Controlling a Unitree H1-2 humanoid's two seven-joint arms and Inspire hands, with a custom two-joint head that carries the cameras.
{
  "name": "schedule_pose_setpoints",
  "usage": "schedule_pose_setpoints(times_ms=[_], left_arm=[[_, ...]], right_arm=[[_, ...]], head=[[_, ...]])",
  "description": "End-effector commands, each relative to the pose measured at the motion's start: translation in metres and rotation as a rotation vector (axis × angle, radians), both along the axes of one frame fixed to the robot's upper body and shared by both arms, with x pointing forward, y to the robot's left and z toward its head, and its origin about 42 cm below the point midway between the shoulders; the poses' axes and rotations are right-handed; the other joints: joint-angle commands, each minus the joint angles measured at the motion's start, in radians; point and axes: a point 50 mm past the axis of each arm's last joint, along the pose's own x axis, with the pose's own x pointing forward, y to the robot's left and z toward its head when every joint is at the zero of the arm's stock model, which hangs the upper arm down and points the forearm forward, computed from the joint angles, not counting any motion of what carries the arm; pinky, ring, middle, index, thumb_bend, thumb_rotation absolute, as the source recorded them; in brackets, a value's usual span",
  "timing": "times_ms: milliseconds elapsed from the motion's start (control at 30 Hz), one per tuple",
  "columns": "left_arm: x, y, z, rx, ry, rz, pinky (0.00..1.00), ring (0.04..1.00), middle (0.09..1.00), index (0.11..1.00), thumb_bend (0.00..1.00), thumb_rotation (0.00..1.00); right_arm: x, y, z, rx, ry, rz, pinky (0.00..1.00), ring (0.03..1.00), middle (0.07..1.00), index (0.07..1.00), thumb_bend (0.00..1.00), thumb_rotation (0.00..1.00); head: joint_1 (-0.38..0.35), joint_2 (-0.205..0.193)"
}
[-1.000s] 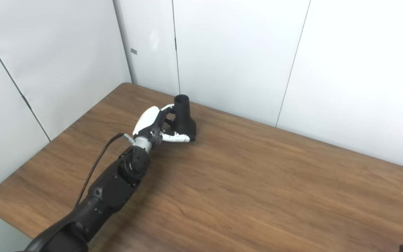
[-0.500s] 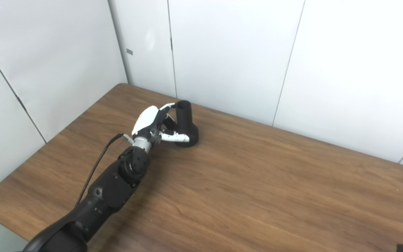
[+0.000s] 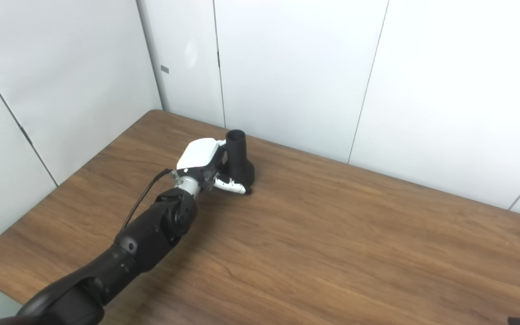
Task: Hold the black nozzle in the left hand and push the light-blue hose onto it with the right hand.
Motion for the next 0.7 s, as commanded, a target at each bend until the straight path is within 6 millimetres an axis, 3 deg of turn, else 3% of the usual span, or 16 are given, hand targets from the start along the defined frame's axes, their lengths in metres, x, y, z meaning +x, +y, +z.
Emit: schedule_pose_setpoints(times_ms=[0, 233, 400, 467, 567, 667], left_arm=[[-0.035, -0.019, -0.071, 0.002, 0.285, -0.092, 0.84, 0.792, 0.792, 0.786, 1.00, 0.19], [-0.041, -0.021, -0.084, 0.044, 0.313, -0.146, 0.84, 0.781, 0.779, 0.771, 1.00, 0.24], [-0.041, -0.021, -0.086, -0.026, 0.322, -0.120, 0.84, 0.758, 0.754, 0.727, 1.00, 0.21], [-0.040, -0.021, -0.087, -0.043, 0.340, -0.099, 0.80, 0.730, 0.726, 0.701, 1.00, 0.20], [-0.042, -0.021, -0.093, -0.063, 0.365, -0.085, 0.64, 0.720, 0.691, 0.640, 1.00, 0.16], [-0.047, -0.019, -0.101, -0.094, 0.349, -0.097, 0.63, 0.691, 0.644, 0.579, 0.96, 0.10]], right_arm=[[-0.001, -0.005, 0.018, -0.020, -0.058, 0.016, 0.39, 0.553, 0.673, 0.631, 0.39, 0.63], [-0.002, -0.005, 0.019, -0.011, -0.051, 0.022, 0.42, 0.583, 0.675, 0.629, 0.39, 0.61], [-0.002, -0.004, 0.020, -0.011, -0.045, 0.025, 0.41, 0.572, 0.677, 0.628, 0.38, 0.60], [-0.002, -0.004, 0.019, -0.011, -0.045, 0.027, 0.41, 0.574, 0.676, 0.629, 0.37, 0.58], [-0.002, -0.004, 0.020, -0.016, -0.044, 0.026, 0.40, 0.566, 0.674, 0.627, 0.37, 0.58], [-0.003, -0.004, 0.021, -0.016, -0.041, 0.025, 0.41, 0.567, 0.672, 0.625, 0.38, 0.59]], head=[[-0.002, 0.002], [-0.005, 0.004], [-0.008, 0.005], [-0.008, 0.005], [-0.011, 0.007], [-0.011, 0.011]])
